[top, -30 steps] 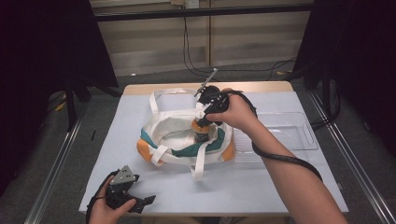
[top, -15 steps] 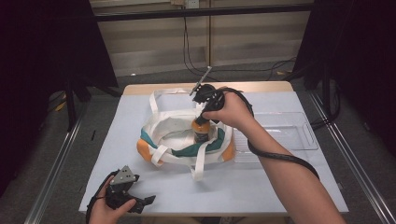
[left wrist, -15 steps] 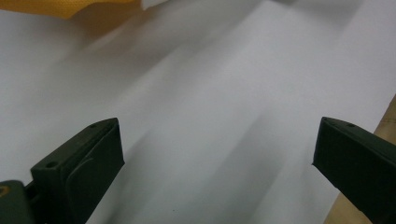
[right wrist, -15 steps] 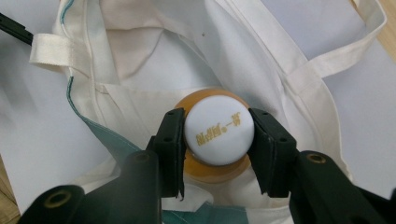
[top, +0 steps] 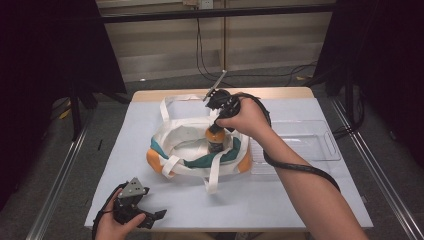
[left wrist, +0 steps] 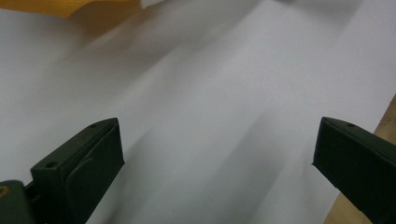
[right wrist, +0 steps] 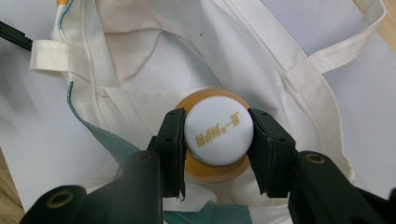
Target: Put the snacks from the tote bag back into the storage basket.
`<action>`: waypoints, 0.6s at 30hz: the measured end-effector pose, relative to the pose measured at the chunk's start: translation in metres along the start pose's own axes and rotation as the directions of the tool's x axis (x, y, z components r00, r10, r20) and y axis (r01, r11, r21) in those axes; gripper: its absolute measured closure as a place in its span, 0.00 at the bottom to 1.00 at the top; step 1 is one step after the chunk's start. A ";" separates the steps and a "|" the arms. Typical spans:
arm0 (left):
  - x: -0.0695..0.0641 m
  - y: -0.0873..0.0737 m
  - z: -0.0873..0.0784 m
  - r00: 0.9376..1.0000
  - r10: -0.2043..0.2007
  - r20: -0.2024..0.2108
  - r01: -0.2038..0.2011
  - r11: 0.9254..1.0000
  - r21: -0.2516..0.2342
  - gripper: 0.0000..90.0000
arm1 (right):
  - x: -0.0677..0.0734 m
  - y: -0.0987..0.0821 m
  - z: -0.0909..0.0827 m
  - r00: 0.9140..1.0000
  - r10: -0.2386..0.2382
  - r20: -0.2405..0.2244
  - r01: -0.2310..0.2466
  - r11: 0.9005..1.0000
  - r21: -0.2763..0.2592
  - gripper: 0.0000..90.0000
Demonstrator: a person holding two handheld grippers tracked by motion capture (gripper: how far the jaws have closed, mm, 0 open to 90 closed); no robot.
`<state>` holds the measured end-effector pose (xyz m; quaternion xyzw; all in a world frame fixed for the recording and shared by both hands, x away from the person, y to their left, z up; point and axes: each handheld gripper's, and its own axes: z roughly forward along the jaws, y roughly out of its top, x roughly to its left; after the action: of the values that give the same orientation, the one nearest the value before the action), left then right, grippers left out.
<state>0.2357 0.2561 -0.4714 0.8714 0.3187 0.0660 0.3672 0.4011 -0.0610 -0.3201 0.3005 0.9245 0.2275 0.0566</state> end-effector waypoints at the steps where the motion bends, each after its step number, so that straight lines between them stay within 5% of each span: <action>1: 0.000 0.000 0.000 1.000 0.000 0.000 0.000 1.000 0.000 0.01 | 0.001 0.000 0.000 1.000 0.008 -0.005 -0.008 1.000 0.003 0.67; 18: 0.001 -0.001 0.000 1.000 -0.006 0.000 0.006 1.000 0.007 0.02 | 0.000 0.005 -0.006 1.000 0.008 -0.008 -0.007 0.996 0.084 0.67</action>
<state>0.2362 0.2571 -0.4719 0.8718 0.3214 0.0636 0.3643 0.4025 -0.0595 -0.3127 0.3052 0.9324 0.1898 0.0390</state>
